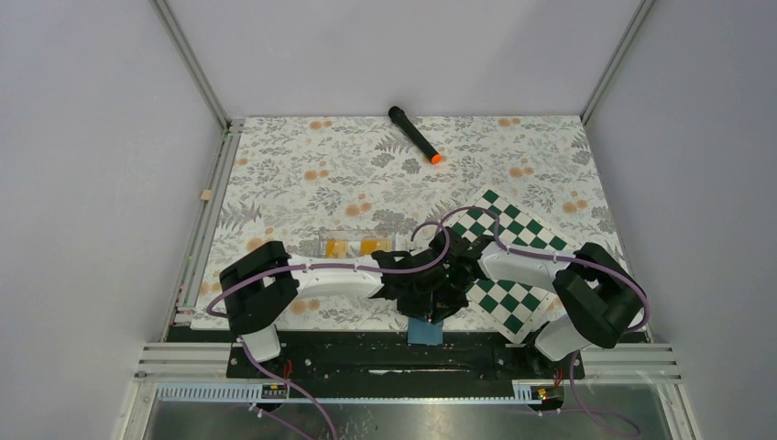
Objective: Put the credit cards into the card holder
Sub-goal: Close the card holder at the center of the board.
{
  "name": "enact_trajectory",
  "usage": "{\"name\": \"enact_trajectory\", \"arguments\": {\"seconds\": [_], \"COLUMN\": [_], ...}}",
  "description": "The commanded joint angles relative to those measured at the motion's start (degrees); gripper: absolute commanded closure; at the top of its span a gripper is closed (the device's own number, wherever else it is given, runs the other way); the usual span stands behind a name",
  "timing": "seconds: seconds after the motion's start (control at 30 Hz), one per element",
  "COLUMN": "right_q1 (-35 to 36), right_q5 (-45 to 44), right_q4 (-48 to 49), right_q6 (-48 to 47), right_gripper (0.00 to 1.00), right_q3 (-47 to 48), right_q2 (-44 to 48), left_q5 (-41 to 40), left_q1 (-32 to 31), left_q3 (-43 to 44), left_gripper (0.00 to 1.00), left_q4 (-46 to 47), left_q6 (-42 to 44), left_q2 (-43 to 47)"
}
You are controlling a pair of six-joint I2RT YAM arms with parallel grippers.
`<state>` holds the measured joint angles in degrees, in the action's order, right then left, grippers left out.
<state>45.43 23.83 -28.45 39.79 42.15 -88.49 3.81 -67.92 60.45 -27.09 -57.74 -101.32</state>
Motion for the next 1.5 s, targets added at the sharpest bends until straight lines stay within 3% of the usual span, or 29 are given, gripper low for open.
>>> {"name": "enact_trajectory", "arguments": {"seconds": [0.0,0.47,0.7,1.07,1.47], "right_q1": [4.63,4.67,4.67,4.66,4.34], "right_q5": [-11.34,-8.66,-8.81,-8.99,-12.06], "right_q4": [1.15,2.44,2.30,1.63,-4.36], "right_q6": [-3.76,-3.40,-3.51,-3.75,-3.58], "right_gripper": [1.00,1.00,1.00,1.00,1.00], "right_q3": [-3.87,-3.52,-3.35,-2.81,2.67], "right_q2": [-4.67,-2.71,-3.12,-2.58,9.07], "left_q5": [-6.36,6.05,5.79,5.37,7.14], "left_q1": [-3.25,3.98,4.08,4.20,4.42], "left_q3": [-6.26,-21.37,-21.28,-21.11,-14.87], "left_gripper": [1.00,1.00,0.95,1.00,1.00], "left_q4": [0.75,23.38,22.37,21.57,18.97], "left_q6": [6.53,0.47,0.34,0.06,0.67], "left_q2": [-4.49,8.98,10.43,13.38,12.60]}}
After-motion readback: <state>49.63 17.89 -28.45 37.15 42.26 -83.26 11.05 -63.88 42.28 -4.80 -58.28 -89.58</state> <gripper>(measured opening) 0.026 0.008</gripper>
